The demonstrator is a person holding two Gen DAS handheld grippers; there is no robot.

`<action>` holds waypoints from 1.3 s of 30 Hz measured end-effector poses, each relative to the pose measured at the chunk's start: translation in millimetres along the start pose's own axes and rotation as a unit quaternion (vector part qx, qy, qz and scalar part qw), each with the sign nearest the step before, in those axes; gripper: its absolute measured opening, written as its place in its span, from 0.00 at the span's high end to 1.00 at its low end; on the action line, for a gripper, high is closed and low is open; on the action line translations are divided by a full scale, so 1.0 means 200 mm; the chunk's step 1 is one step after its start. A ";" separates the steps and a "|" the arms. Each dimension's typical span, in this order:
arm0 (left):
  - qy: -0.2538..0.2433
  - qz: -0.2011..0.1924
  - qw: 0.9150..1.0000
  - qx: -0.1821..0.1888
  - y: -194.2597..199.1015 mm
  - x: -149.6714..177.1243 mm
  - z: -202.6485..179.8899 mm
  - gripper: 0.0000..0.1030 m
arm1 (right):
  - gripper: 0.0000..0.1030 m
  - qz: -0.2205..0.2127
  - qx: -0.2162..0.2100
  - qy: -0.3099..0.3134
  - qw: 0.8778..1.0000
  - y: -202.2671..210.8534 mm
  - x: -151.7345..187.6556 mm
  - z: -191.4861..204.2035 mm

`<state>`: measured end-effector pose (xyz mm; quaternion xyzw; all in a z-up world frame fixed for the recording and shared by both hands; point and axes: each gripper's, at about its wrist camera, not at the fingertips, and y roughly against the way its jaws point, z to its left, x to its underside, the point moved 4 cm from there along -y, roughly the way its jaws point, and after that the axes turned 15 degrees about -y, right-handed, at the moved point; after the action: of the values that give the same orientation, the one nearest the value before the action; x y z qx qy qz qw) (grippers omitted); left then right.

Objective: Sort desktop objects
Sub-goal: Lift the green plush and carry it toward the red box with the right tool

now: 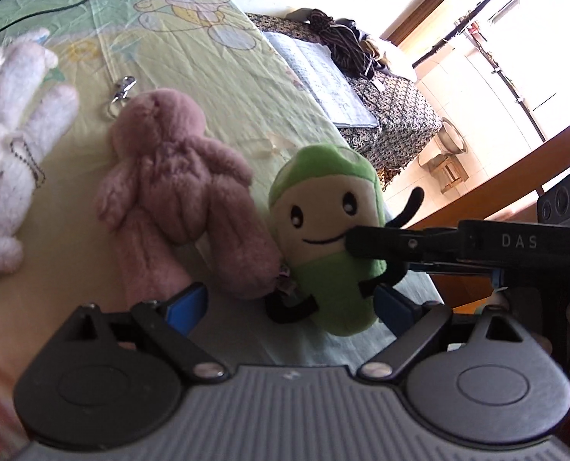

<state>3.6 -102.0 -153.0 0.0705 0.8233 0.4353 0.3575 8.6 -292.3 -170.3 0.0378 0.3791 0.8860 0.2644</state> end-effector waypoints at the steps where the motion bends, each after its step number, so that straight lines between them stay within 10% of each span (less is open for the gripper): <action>1: -0.001 0.002 1.000 0.004 0.01 0.02 -0.01 0.08 | 0.54 0.002 0.000 -0.002 1.000 0.01 0.02 -0.01; 15: -0.057 0.047 0.995 0.067 -0.09 0.17 -0.27 0.07 | 0.54 0.057 -0.016 0.001 0.998 0.09 0.32 -0.04; 27: -0.130 0.008 0.991 -0.016 0.13 0.26 -0.34 0.15 | 0.54 0.082 -0.054 0.053 0.994 0.13 0.48 0.08; 39: -0.158 -0.087 0.981 -0.066 0.79 0.39 -0.16 0.15 | 0.54 0.074 -0.144 0.111 0.980 0.12 0.75 0.57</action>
<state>-105.4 6.9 -62.4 0.0430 0.7288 0.4393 0.5234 -100.2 -157.7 -93.2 -0.0716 0.2707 0.9471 0.1567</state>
